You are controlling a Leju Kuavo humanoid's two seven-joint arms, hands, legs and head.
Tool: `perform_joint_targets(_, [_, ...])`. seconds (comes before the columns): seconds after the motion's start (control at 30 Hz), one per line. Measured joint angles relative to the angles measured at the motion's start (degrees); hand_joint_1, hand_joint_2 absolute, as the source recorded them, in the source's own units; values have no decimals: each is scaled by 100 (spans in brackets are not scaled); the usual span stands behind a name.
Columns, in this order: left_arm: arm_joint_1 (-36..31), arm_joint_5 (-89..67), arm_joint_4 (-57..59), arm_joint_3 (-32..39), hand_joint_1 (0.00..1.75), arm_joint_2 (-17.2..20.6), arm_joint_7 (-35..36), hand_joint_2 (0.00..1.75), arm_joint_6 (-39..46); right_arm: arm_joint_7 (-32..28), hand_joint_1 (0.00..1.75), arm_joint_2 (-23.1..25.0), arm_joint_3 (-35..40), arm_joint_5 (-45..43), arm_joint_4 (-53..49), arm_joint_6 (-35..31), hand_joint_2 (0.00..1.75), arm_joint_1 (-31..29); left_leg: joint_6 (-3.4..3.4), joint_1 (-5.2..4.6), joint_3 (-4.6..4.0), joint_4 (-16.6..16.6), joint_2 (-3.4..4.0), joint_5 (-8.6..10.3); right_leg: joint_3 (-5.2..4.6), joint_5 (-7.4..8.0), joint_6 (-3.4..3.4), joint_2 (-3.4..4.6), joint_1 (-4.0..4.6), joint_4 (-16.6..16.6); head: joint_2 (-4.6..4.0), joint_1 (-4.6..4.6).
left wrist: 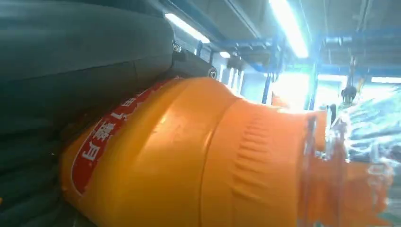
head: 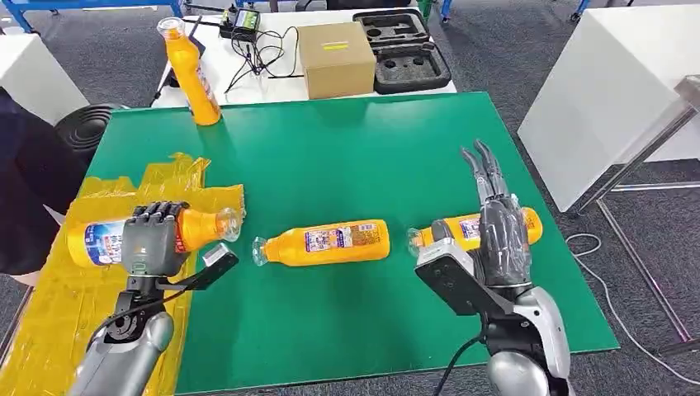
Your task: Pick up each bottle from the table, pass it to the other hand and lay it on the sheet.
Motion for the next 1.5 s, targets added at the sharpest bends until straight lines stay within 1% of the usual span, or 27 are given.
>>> perform_joint_targets(0.03, [-5,0,116,-15,169,-2,-17,175,17,-9,0,-26,-7,-7,0,4,0,3,0,0,0,0,0,0,0,0,0,0,0,0,0,0])
perform_joint_targets(0.07, [-11,0,217,-31,126,-9,-37,175,41,-13,0,-55,-13,-28,2,6,0,3,0,0,0,0,-1,0,0,0,0,0,0,0,0,0])
perform_joint_targets(0.1, [-24,11,329,-65,14,-15,-50,175,72,-15,0,-79,-18,-59,2,4,0,1,0,0,0,0,-2,0,1,0,0,0,0,0,0,0])
perform_joint_targets(0.33, [-147,77,883,-262,14,-50,-57,175,234,-15,0,-260,-13,-225,168,7,0,-162,0,0,-1,0,-3,0,3,0,0,-1,1,1,0,0])
perform_joint_targets(0.37, [-163,79,937,-271,0,-50,-57,175,245,-15,0,-278,-11,-232,201,6,0,-182,0,0,-1,0,-3,1,3,1,0,-1,1,1,0,0])
perform_joint_targets(0.4, [-178,85,977,-286,0,-50,-57,0,247,-15,0,-291,-9,-234,223,7,0,-194,0,0,-1,0,-3,1,3,1,1,-1,1,1,0,-2])
perform_joint_targets(0.5, [-213,81,1070,-308,0,-50,-42,0,236,-13,0,-323,-4,-240,275,4,0,-223,0,0,-1,0,-3,1,3,1,1,-1,1,1,0,0])
perform_joint_targets(0.63, [-298,-182,1213,-391,0,-26,302,0,-138,4,0,-361,9,-304,356,26,0,-309,0,0,-2,0,-3,0,3,1,1,-1,1,1,0,0])
perform_joint_targets(0.77, [-329,-92,1289,-437,0,18,299,0,-322,20,0,-411,22,-280,501,107,0,-418,0,0,-2,0,-2,1,3,1,1,-1,1,1,0,-2])
perform_joint_targets(0.83, [-327,64,1296,-441,0,39,284,0,-466,44,0,-498,26,-85,645,155,0,-450,1,1,-2,0,-4,1,4,1,1,-1,1,1,0,0])
perform_joint_targets(0.87, [-325,150,1293,-441,0,48,280,0,-533,26,0,-548,28,-16,716,157,175,-448,1,0,-2,0,-6,1,6,1,1,-3,0,1,0,-2])
perform_joint_targets(1.0, [-227,406,1154,-424,0,105,208,0,-697,-188,0,-754,-26,59,903,207,175,-405,1,0,-2,0,-7,1,5,1,1,-2,0,1,0,-2])
perform_joint_targets(1.03, [-184,553,1082,-402,0,105,149,0,-760,-257,0,-808,-74,49,929,225,0,-371,1,0,-3,0,-7,1,5,1,1,-2,0,1,0,0])
perform_joint_targets(1.13, [45,1168,693,-274,0,103,-87,0,-950,-696,0,-907,-388,-125,946,251,0,-172,2,0,-4,0,-8,-1,4,-1,2,-2,0,0,0,0])
perform_joint_targets(1.2, [200,1483,392,-153,0,98,-206,0,-1034,-1028,0,-900,-709,-48,944,190,0,-39,1,-1,-6,0,-7,-2,1,-1,2,-2,0,0,0,0])
perform_joint_targets(1.23, [289,1734,224,-83,0,81,-311,0,-1041,-1163,0,-898,-879,110,927,175,175,24,1,-1,-5,0,-6,-3,0,-1,1,-2,0,-1,0,-2])
perform_joint_targets(1.27, [353,1973,33,-13,0,48,-400,0,-1063,-1211,0,-903,-1034,245,903,234,175,81,1,0,-5,0,-6,-4,1,-2,1,-2,1,-1,0,0])
perform_joint_targets(1.33, [470,2688,-362,156,0,-15,-619,0,-1205,-1217,0,-938,-1349,407,885,586,175,186,1,0,-5,0,-7,-4,0,-2,1,-2,1,-2,0,0])
perform_joint_targets(1.5, [830,5799,-1545,784,0,-227,-1313,0,-2047,-1500,0,-1448,-2176,588,874,1605,175,744,2,-2,-6,0,-10,-5,2,-2,2,-4,-1,-3,0,0])
